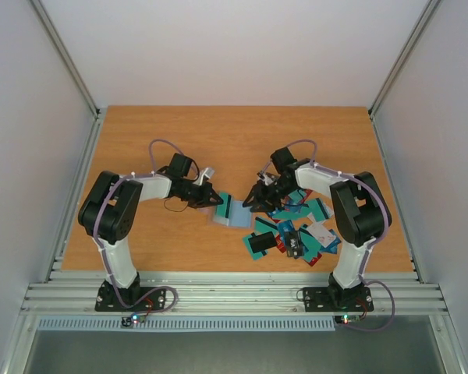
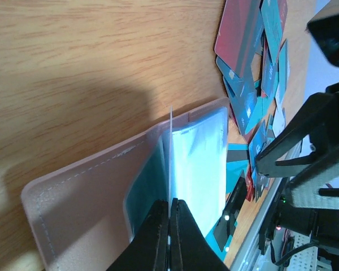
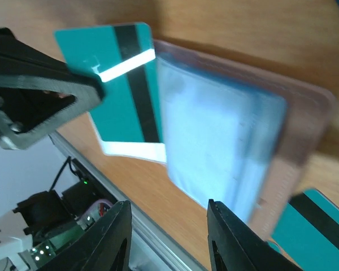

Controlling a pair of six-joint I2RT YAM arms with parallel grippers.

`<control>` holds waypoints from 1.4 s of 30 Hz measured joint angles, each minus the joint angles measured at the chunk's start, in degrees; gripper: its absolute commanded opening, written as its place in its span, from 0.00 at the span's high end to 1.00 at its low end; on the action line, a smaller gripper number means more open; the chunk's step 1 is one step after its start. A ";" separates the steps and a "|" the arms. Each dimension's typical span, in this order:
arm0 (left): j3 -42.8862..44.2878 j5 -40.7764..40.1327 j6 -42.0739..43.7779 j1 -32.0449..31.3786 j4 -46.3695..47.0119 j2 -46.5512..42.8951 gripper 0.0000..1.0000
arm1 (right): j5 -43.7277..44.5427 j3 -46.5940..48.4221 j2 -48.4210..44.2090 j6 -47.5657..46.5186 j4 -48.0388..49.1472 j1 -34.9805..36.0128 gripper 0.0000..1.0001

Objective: Put the credit cards into the card holder

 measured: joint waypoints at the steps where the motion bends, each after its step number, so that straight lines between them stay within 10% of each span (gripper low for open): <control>1: 0.00 0.31 0.00 0.02 0.00 0.07 1.00 | 0.39 -1.07 -0.52 -0.24 -0.15 -0.20 0.63; 42: 2.19 7.04 3.87 0.00 -5.79 3.06 1.00 | 0.26 -5.62 3.45 -0.85 2.16 -1.75 0.71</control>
